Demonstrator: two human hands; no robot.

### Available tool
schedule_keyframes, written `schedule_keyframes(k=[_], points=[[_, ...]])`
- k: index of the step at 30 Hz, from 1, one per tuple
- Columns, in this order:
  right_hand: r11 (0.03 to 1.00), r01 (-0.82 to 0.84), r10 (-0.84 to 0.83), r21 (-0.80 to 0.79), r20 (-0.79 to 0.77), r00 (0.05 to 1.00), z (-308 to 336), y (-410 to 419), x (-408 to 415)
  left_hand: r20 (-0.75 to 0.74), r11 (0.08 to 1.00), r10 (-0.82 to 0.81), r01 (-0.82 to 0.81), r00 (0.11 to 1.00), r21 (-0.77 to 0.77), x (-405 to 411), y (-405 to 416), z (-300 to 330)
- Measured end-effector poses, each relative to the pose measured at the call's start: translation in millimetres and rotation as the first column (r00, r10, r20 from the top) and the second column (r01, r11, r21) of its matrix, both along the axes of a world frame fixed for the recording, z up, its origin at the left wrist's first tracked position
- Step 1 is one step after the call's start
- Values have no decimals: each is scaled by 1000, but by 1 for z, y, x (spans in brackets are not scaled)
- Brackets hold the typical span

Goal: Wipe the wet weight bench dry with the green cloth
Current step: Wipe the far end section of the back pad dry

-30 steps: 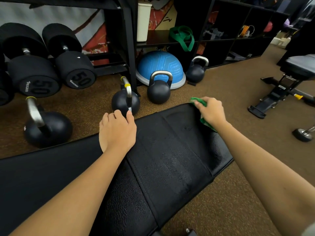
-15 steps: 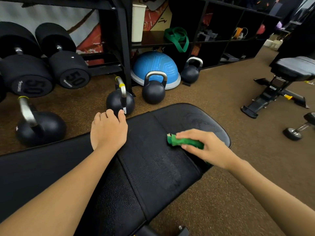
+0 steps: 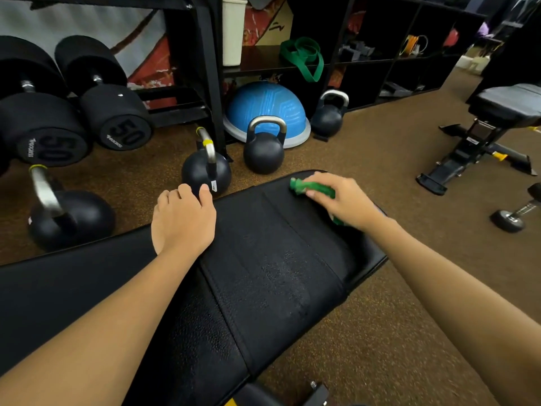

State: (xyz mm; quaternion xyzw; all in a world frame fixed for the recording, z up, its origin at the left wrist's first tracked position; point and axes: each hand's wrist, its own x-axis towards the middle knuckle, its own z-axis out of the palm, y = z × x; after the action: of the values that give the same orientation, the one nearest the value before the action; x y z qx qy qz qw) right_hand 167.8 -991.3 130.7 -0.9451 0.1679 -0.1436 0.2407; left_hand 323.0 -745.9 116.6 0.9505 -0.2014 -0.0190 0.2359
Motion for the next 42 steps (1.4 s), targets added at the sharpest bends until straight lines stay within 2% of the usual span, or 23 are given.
schedule_keyframes(k=[5, 8, 10, 12, 14, 17, 20, 23, 26, 32, 36, 39, 42], points=[[916, 400, -400, -26, 4, 917, -6, -42, -2, -8, 1000, 3, -3, 1000, 1, 0, -1, 2], [815, 575, -575, 78, -14, 818, -4, -54, -22, 4, 1000, -7, 7, 1000, -10, 0, -1, 2], [769, 626, -636, 129, 55, 770, 3, -50, -32, 8, 1000, -11, 11, 1000, -17, -1, -1, 2], [784, 607, -621, 135, 204, 757, 17, -28, -32, 17, 1000, -15, 15, 1000, -26, -2, 0, 3], [852, 518, -516, 70, 279, 810, 28, 13, -28, 16, 999, -18, 19, 1000, -31, -1, 0, 2], [954, 294, -279, -61, 181, 943, 17, 79, -31, 19, 999, -22, 23, 1000, -29, -2, 0, 2], [977, 176, -167, -117, 79, 983, -6, 110, -38, 18, 999, -28, 29, 999, -31, -2, 0, 1], [960, 243, -246, -142, 0, 969, -13, 85, -39, 13, 999, -33, 33, 999, -28, 0, 0, 0], [915, 385, -392, -125, -45, 919, -11, 40, -43, 12, 999, -30, 30, 999, -24, 1, -1, 1], [810, 585, -586, -38, -34, 809, -5, -9, -52, 18, 999, -31, 32, 999, -8, 1, -2, 0], [676, 710, -720, 199, -27, 693, -8, -10, -69, 17, 999, -39, 39, 999, -20, 1, -1, 0], [595, 752, -797, 283, 92, 596, -19, 16, -86, 9, 999, -44, 44, 999, -22, 0, -1, 1], [568, 715, -818, 408, 186, 544, -25, 69, -95, 18, 998, -54, 54, 998, -9, -1, 0, 3]])
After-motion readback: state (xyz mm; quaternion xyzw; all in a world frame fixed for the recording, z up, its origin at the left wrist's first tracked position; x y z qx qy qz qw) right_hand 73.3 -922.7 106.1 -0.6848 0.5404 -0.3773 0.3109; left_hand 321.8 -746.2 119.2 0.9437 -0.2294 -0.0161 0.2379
